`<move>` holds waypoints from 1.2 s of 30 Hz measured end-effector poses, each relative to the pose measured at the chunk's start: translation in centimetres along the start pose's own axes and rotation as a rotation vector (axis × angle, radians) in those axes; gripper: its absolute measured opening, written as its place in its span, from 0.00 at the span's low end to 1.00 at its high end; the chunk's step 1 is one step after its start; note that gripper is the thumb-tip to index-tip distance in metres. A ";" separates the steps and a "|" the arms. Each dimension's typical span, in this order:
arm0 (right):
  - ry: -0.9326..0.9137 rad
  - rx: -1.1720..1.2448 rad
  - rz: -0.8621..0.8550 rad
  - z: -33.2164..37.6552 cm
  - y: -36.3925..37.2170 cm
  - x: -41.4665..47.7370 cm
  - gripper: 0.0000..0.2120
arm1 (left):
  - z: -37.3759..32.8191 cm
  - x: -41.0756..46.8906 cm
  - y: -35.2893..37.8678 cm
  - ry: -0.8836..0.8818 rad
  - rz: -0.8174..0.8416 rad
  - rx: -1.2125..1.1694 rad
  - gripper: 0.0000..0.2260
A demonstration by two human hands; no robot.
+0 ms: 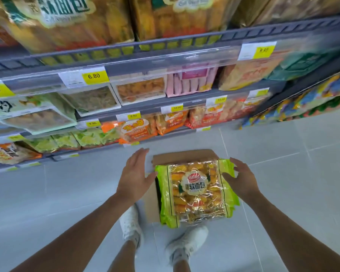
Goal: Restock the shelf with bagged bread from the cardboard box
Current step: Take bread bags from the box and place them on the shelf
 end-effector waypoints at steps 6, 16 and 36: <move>0.298 -0.013 0.138 -11.3 1.7 -0.8 0.28 | 4.1 -0.9 10.4 -0.301 0.324 -0.019 0.37; 0.323 -0.032 0.219 -18.3 5.4 1.3 0.31 | 8.9 -1.0 18.2 -0.710 0.289 -0.218 0.30; 0.586 0.524 0.147 -20.4 10.2 2.0 0.06 | 9.5 -2.0 23.9 -0.818 0.383 -0.464 0.23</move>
Point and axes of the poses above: each hand's wrist, its own x-axis towards the middle knuckle, its own y-axis out of the palm, z = x × y, the point moved 10 cm from there along x, towards the middle knuckle, and after that the axes turned 5 degrees about -y, right-handed, at the moved point
